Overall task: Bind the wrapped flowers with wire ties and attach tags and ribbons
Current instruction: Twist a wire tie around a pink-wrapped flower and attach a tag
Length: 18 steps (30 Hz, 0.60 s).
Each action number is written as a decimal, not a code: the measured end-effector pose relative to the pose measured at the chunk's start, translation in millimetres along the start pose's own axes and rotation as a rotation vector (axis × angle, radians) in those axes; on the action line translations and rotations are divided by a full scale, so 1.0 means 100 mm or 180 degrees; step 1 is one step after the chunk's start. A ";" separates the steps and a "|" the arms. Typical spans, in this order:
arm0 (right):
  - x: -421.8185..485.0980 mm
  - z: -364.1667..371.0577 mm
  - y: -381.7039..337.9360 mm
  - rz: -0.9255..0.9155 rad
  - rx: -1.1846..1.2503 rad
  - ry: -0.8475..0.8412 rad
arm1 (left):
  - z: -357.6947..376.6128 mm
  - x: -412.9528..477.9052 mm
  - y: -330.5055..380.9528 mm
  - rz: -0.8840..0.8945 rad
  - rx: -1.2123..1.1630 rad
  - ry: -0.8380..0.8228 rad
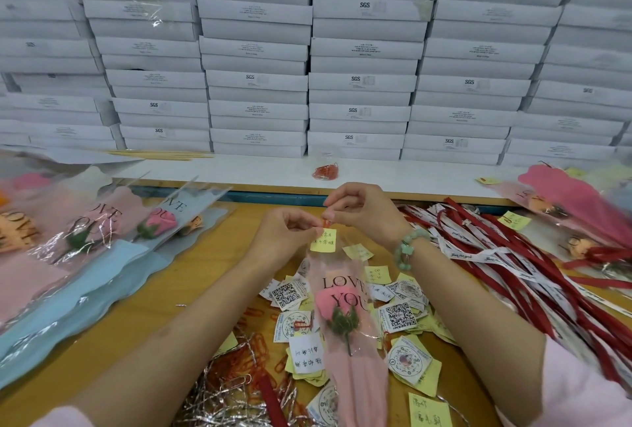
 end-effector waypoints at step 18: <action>0.01 0.03 0.04 0.0098 -0.0014 -0.0056 | -0.01 0.03 0.01 0.0144 0.0073 0.0032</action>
Point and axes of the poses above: each hand's wrist, its own x-axis towards the middle knuckle, its own z-axis out of the palm, y = z × x, the point moved 8 cm from there along x, towards the middle knuckle, and after that the axes turned 1 degree about x, right-handed, at the moved point
